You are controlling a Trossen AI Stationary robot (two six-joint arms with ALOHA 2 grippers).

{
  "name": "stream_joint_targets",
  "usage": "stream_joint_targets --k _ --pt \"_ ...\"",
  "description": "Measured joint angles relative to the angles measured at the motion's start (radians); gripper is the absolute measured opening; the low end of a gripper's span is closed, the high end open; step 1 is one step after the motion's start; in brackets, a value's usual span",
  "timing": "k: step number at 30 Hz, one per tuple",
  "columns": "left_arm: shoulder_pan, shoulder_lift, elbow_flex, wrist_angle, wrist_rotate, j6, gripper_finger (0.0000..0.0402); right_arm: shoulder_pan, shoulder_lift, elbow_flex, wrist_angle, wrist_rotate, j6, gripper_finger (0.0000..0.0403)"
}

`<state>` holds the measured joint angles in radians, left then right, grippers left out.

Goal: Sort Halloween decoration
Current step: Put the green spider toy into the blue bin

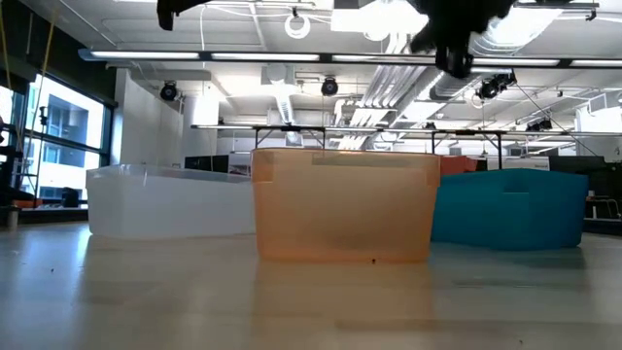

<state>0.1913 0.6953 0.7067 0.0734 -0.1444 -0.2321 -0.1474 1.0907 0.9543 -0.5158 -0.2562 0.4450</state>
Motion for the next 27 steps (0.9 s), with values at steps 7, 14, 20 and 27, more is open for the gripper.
stream_joint_targets --k 7,14,20,27 --pt "0.0 0.0 0.0 -0.001 0.0 0.0 0.019 0.071 0.231 0.0 -0.286 -0.043 0.0 0.0003" --pt "0.0 0.0 0.0 -0.001 -0.001 0.017 0.019 0.092 0.431 0.0 -0.314 0.034 -0.063 0.0009" --pt "0.0 0.0 0.0 -0.002 -0.001 0.026 0.019 0.081 0.536 0.0 -0.309 0.047 -0.134 0.002" --pt "0.0 0.0 0.0 -0.002 -0.001 0.026 0.019 0.08 0.557 0.0 -0.296 0.051 -0.148 0.0048"
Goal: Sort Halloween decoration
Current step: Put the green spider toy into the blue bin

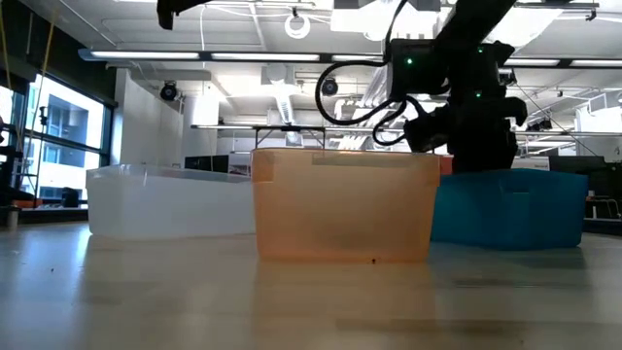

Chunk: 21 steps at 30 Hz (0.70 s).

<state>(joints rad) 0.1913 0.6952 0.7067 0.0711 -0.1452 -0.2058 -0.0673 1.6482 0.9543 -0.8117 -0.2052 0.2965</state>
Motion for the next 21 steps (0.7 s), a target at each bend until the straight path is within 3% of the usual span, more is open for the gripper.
stream_joint_targets --k 6,12,16,21 --pt "0.0 0.0 0.0 0.0 0.0 0.0 0.019 0.006 0.0 0.021 -0.002 0.049 0.002 0.0122" --pt "0.0 0.0 0.0 0.0 0.0 0.0 0.019 -0.004 0.0 0.159 -0.097 0.048 -0.09 0.0195" --pt "0.0 0.0 0.0 0.0 0.0 0.0 0.019 -0.022 -0.015 0.297 -0.174 0.059 -0.149 0.0216" --pt "0.0 0.0 0.0 -0.005 0.0 0.0 0.019 -0.048 -0.118 0.4 -0.132 0.178 -0.174 0.022"
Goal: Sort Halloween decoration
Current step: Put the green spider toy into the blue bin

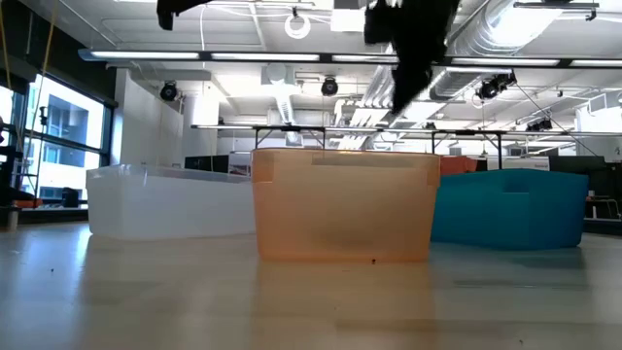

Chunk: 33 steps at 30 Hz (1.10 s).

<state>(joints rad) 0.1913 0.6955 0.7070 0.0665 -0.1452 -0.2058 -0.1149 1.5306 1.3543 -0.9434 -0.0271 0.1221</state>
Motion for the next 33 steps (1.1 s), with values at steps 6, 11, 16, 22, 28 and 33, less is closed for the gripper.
stream_joint_targets --k 6,11,16,22,28,33 --pt "0.0 0.0 0.0 -0.027 0.0 -0.001 0.019 -0.032 -0.228 -0.074 0.257 0.105 0.063 0.022" --pt "0.0 0.0 0.0 -0.026 0.0 -0.002 0.019 -0.035 -0.394 -0.256 0.57 0.103 0.167 0.022" --pt "0.0 0.001 0.0 -0.026 -0.002 -0.022 0.019 -0.036 -0.447 -0.379 0.786 0.103 0.244 0.022" --pt "0.006 0.156 0.104 -0.156 0.006 -0.101 0.0183 -0.038 -0.428 -0.394 0.823 0.103 0.241 0.022" --pt "0.094 0.493 0.367 -0.513 0.037 -0.072 0.0167 -0.059 -0.446 -0.392 0.872 0.113 0.217 0.022" --pt "0.171 0.773 0.555 -0.669 0.13 -0.028 0.0157 -0.087 -0.484 -0.391 0.897 0.117 0.218 0.022"
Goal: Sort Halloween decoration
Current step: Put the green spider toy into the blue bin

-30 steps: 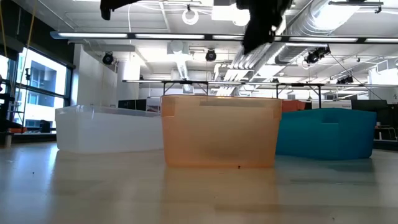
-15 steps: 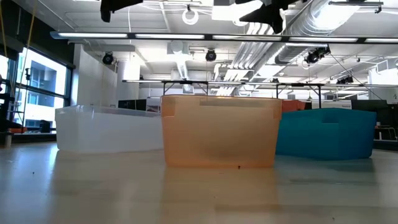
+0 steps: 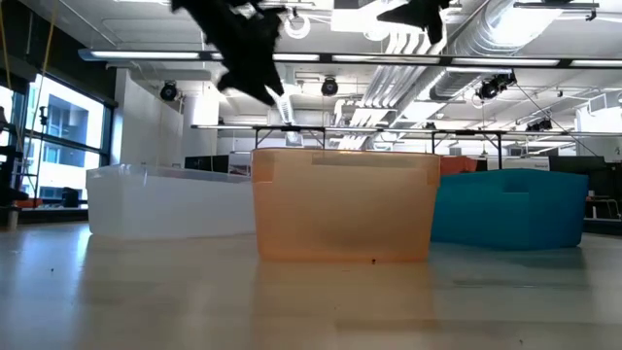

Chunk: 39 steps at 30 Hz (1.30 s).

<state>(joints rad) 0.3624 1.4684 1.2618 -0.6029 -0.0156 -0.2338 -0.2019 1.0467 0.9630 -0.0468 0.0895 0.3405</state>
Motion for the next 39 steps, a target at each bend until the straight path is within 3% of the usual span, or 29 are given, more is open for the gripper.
stream_joint_targets --k 5,14,21,28,39 --pt "0.069 0.245 0.142 -0.038 0.176 0.029 0.0151 -0.008 -0.008 0.001 -0.001 -0.001 0.033 0.022" --pt "0.136 0.516 0.187 -0.077 0.214 0.034 0.0146 0.001 -0.004 0.0 -0.027 -0.003 0.093 0.022" --pt "0.143 0.581 0.188 0.013 0.166 0.039 0.0146 0.001 -0.004 0.0 -0.03 0.019 0.108 0.022" --pt "0.137 0.582 0.188 0.045 0.145 0.156 0.0139 0.001 -0.004 0.0 -0.032 0.028 0.133 0.022" --pt "0.141 0.629 0.186 0.063 0.13 0.12 0.0124 0.001 0.0 0.0 -0.031 0.067 0.157 0.022"
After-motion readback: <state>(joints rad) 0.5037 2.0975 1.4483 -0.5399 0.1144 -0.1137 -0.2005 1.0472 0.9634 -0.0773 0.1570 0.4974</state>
